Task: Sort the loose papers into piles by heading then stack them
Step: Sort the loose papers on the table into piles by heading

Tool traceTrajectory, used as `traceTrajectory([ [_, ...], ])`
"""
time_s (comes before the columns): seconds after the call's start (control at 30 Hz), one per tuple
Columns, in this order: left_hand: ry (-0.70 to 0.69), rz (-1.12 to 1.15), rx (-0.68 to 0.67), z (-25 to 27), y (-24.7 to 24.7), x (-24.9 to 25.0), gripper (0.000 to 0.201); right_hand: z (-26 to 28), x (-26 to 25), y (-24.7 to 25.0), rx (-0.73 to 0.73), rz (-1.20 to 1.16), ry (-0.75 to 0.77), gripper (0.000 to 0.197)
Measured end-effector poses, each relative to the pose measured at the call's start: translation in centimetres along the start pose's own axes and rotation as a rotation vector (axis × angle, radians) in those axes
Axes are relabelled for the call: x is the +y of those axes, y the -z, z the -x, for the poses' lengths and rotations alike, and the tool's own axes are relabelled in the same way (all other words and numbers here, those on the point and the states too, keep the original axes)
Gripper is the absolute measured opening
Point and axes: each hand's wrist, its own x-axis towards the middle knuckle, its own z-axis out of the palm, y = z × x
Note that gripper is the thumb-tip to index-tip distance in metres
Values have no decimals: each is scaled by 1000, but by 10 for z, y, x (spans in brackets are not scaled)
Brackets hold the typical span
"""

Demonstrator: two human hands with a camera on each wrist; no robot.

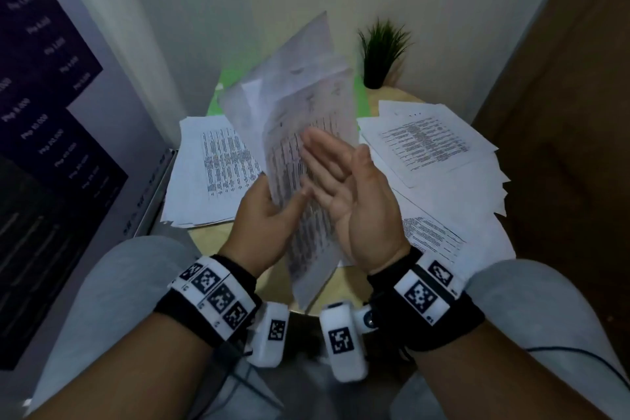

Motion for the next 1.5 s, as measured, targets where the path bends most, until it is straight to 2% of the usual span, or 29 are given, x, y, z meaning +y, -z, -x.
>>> traceTrajectory([
  [0.07, 52, 22, 78, -5, 1, -3, 18, -4, 4, 9, 108, 134, -1, 44],
  [0.1, 81, 43, 98, -7, 3, -5, 19, -6, 6, 18, 179, 265, 13, 45],
  [0.2, 143, 91, 139, -13, 13, -7, 16, -9, 13, 53, 356, 561, -61, 70],
  [0.3, 162, 179, 216, -16, 20, -3, 14, -8, 13, 80, 395, 553, -245, 83],
  [0.4, 180, 248, 292, -19, 22, -3, 15, -7, 20, 89, 314, 385, -405, 64],
  [0.5, 199, 278, 343, -22, 24, -11, 18, -7, 30, 88, 241, 460, -421, 33],
  [0.53, 195, 236, 357, -24, 25, -15, 26, -8, 31, 88, 251, 521, -393, 26],
  [0.63, 208, 56, 394, -27, 34, -24, 72, -13, 24, 92, 291, 861, -261, 17],
  [0.7, 115, -102, 408, -27, 41, -22, 94, -16, 18, 97, 282, 1105, -141, 19],
  [0.77, -47, -359, 339, -27, 44, -15, 101, -16, 10, 97, 205, 1381, -15, 13],
  [0.83, -155, -681, 208, -25, 38, -5, 97, -15, 6, 88, 102, 1586, 26, 19],
  [0.93, -251, -1108, -75, -20, 22, 1, 75, -14, 6, 69, -2, 1711, 14, 29],
  [1.0, -277, -1265, -204, -17, 12, 3, 47, -10, 10, 56, -51, 1735, 50, 28],
  [1.07, -288, -1223, -202, -15, 6, 1, 20, -7, 11, 50, -16, 1720, 176, 21],
  [1.1, -272, -1156, -179, -14, 6, -1, 16, -7, 9, 51, 44, 1691, 247, 21],
  [1.13, -249, -1067, -138, -15, 8, -1, 16, -7, 7, 54, 125, 1663, 292, 27],
  [1.2, -150, -795, -18, -18, 17, 2, 14, -10, -3, 65, 314, 1579, 305, 56],
  [1.3, 53, -296, 136, -24, 32, 3, 10, -13, -18, 90, 514, 1171, 193, 98],
  [1.37, 167, -49, 190, -26, 37, 0, 10, -13, -17, 100, 521, 808, -40, 112],
  [1.4, 223, 66, 189, -27, 38, -2, 5, -13, -12, 102, 480, 617, -167, 109],
  [1.43, 267, 165, 172, -26, 37, -3, 4, -11, -9, 100, 420, 462, -278, 98],
  [1.47, 295, 217, 147, -25, 36, -6, 8, -10, -3, 98, 358, 379, -339, 77],
  [1.5, 303, 206, 122, -24, 34, -9, 11, -9, 4, 96, 312, 406, -333, 45],
])
